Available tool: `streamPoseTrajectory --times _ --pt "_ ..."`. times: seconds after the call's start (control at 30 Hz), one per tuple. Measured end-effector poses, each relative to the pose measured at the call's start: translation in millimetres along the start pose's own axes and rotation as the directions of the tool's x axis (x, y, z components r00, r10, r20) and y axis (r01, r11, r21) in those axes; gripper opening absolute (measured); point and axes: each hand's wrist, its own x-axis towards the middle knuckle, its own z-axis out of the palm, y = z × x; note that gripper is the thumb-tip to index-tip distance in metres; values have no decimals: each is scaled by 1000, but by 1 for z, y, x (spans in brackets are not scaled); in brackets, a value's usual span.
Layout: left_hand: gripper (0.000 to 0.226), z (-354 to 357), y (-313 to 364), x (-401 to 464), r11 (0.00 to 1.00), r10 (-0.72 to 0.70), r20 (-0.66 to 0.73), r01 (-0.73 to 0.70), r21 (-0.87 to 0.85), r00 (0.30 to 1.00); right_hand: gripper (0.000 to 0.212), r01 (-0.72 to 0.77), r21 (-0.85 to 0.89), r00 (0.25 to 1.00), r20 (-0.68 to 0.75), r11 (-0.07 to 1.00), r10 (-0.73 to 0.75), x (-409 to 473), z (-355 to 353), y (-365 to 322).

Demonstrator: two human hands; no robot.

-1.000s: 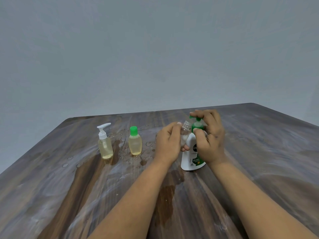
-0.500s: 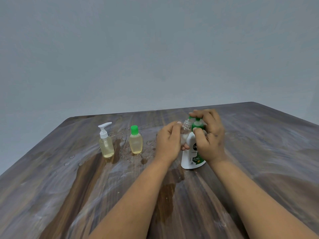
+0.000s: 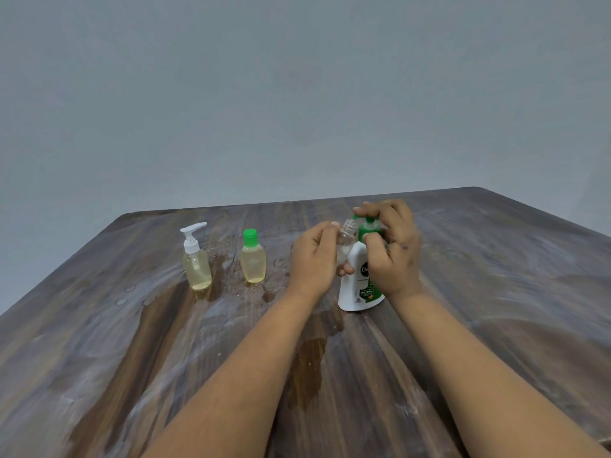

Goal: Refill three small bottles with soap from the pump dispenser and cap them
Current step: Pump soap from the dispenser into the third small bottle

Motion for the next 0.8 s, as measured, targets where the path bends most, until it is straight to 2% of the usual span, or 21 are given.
streamPoseTrajectory --times 0.13,0.33,0.53,0.7,0.8 --pt "35 0 -1 1 1000 0 6 0 -11 1000 29 -41 6 999 -23 999 41 0 3 0" --pt "36 0 -2 0 1000 -9 -1 9 -16 1000 37 15 5 1000 23 1000 -15 -1 0 -3" --pt "35 -1 -3 1 1000 -2 11 2 -8 1000 27 -53 22 998 -24 998 53 1 3 0" --pt "37 -1 -4 2 1000 17 16 -17 -5 1000 37 22 -1 1000 22 1000 -22 -1 1 -2" --pt "37 -1 -4 2 1000 23 21 -23 9 1000 37 12 19 1000 1 1000 -12 0 1 -1"
